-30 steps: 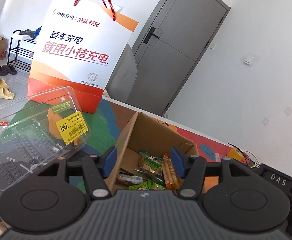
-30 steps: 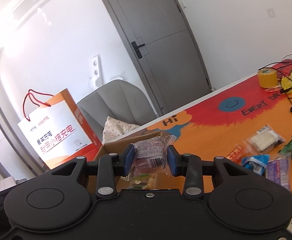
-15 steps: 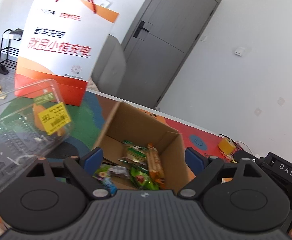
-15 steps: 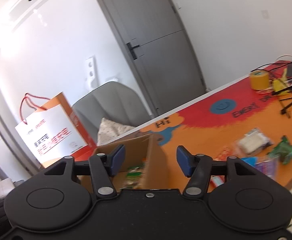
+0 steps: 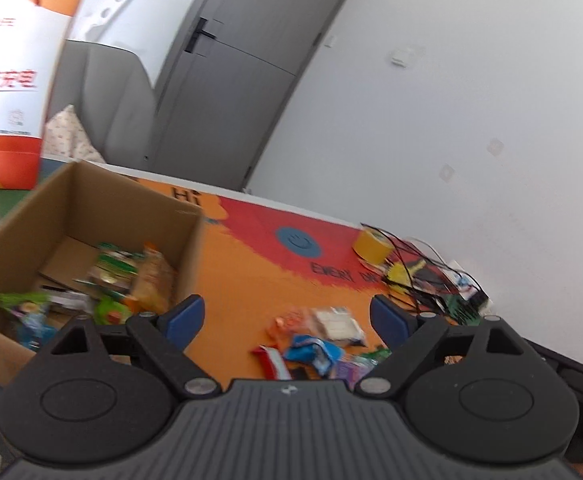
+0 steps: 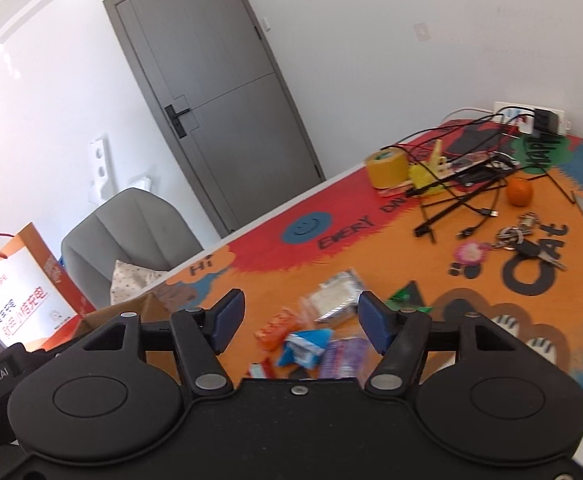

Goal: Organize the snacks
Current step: 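Grasp a red-wrapped bar with the left gripper while the right grasps a green packet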

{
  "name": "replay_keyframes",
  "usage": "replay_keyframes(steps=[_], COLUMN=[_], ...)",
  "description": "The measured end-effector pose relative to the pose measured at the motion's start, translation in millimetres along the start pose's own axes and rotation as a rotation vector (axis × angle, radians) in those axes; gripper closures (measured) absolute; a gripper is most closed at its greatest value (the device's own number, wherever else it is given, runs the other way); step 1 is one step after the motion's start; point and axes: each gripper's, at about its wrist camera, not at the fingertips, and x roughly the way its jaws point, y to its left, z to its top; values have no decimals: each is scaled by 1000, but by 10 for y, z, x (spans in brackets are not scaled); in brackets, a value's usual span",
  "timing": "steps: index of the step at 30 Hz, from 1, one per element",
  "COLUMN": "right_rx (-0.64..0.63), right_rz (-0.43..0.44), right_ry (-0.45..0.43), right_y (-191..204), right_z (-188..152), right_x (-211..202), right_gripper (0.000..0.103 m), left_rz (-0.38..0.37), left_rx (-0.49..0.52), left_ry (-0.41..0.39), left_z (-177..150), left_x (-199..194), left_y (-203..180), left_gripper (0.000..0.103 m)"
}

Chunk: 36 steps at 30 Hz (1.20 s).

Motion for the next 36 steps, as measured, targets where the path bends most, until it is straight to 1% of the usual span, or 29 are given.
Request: replay_keyframes(steps=[2, 3, 7, 10, 13, 14, 17, 20, 23, 28, 31, 33, 34, 35, 36], right_rx=[8, 16, 48, 75, 97, 101, 103, 113, 124, 137, 144, 139, 138, 139, 139], right_rz=[-17, -26, -39, -37, -33, -29, -20, -10, 4, 9, 13, 22, 22, 23, 24], right_ry=[7, 13, 36, 57, 75, 80, 94, 108, 118, 129, 136, 145, 150, 155, 161], right_y=[-144, -221, -484, -662, -793, -822, -874, -912, -951, -998, -1000, -981, -970, -962, -953], right_z=[3, 4, -19, -58, -87, -92, -103, -113, -126, -150, -165, -181, -191, -201, -213], right_x=[7, 21, 138, 244, 335, 362, 445, 549, 653, 825, 916, 973, 1002, 1033, 1067], right_gripper=[40, 40, 40, 40, 40, 40, 40, 40, 40, 40, 40, 40, 40, 40, 40], left_rz=[-19, -16, 10, 40, 70, 82, 114, 137, 171, 192, 201, 210, 216, 214, 213], left_rx=[20, 28, 48, 52, 48, 43, 37, 31, 27, 22, 26, 41, 45, 46, 52], left_ry=[25, 33, 79, 87, 92, 92, 103, 118, 130, 158, 189, 185, 184, 184, 185], left_z=[-74, -115, -232, -282, -303, -313, -360, -408, -443, -505, -549, -579, -588, -594, -601], left_x=[117, 168, 411, 548, 649, 670, 768, 863, 956, 1105, 1196, 1216, 1217, 1223, 1233], left_y=[-137, -190, -315, -347, -337, -324, -282, -231, -168, -100, -80, -91, -102, -110, -119], left_gripper=[14, 15, 17, 20, 28, 32, 38, 42, 42, 42, 42, 44, 47, 55, 64])
